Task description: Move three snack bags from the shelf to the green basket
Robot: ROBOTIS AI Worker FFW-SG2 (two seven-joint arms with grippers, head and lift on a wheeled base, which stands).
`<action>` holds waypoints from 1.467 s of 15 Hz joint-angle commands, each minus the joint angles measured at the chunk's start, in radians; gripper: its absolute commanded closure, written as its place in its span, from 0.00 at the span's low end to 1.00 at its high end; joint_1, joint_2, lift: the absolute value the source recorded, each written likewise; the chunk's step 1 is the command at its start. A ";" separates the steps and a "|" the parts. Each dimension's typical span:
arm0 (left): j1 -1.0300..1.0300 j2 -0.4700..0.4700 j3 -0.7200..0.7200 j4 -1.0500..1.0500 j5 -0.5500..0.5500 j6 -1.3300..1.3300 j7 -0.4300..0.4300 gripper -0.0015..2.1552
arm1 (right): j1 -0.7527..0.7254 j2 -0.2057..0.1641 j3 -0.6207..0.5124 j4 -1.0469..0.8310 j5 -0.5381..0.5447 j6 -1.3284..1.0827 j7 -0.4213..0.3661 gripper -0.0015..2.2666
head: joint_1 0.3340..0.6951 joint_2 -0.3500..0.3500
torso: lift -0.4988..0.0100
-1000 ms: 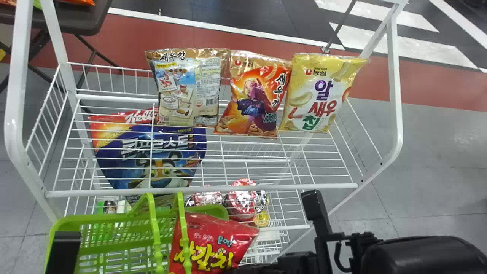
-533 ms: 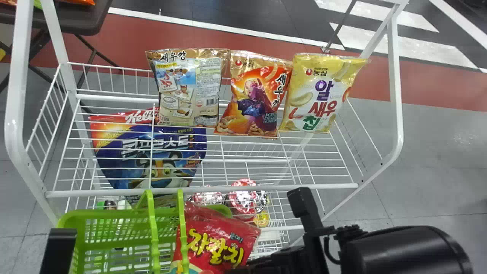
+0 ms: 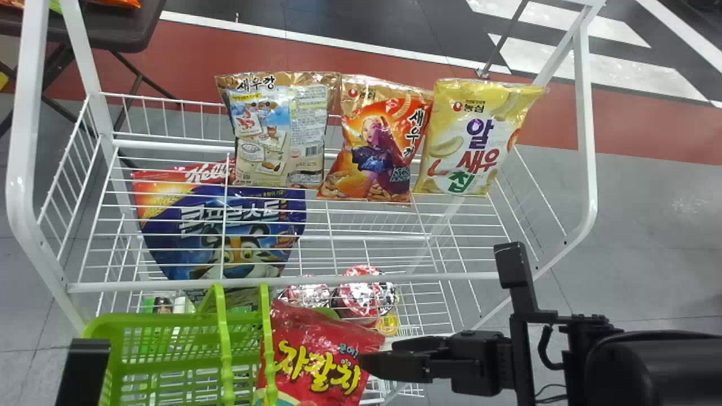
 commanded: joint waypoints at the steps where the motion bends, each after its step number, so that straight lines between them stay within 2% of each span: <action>1: -0.001 0.000 0.002 0.000 0.000 0.003 0.001 0.84 | 0.007 0.009 -0.037 -0.003 -0.017 0.002 0.012 0.02 | 1.00 0.00 | 0.89; 3: -0.001 -0.002 0.000 0.003 -0.002 0.003 0.004 0.84 | 0.008 0.052 -0.121 -0.005 -0.118 -0.080 0.012 0.02 | 1.00 0.00 | 0.89; 4: -0.001 -0.002 0.000 0.006 -0.002 0.003 0.004 0.84 | 0.005 0.062 -0.141 -0.012 -0.163 -0.156 0.008 0.02 | 1.00 0.00 | 0.89; 6: -0.001 -0.002 -0.004 0.008 -0.003 0.003 0.007 0.84 | 0.002 0.103 -0.141 -0.035 -0.186 -0.344 0.005 0.02 | 1.00 0.00 | 0.89; 8: -0.001 -0.002 -0.009 0.011 -0.003 0.003 0.009 0.84 | -0.018 0.148 -0.095 -0.035 -0.183 -0.549 -0.043 0.02 | 1.00 0.00 | 0.89; 12: -0.007 -0.002 -0.010 0.029 -0.002 0.000 0.009 0.84 | -0.099 0.169 0.124 0.095 -0.016 -0.844 -0.158 0.02 | 1.00 0.00 | 0.89; 14: -0.013 0.000 -0.012 0.043 0.006 0.003 0.003 0.84 | -0.151 0.183 0.238 0.213 0.087 -1.016 -0.258 0.02 | 1.00 0.06 | 0.89; 17: -0.017 0.002 -0.004 0.046 0.011 0.003 -0.003 0.84 | -0.226 0.191 0.302 0.393 0.153 -1.190 -0.388 0.03 | 1.00 0.18 | 0.89; 20: -0.023 0.011 0.016 0.055 0.028 0.003 -0.005 0.84 | -0.258 0.191 0.331 0.488 0.195 -1.282 -0.489 0.03 | 1.00 0.22 | 0.89; 22: -0.032 0.017 0.020 0.057 0.034 0.018 -0.006 0.84 | -0.301 0.191 0.339 0.543 0.198 -1.289 -0.503 0.03 | 1.00 0.24 | 0.89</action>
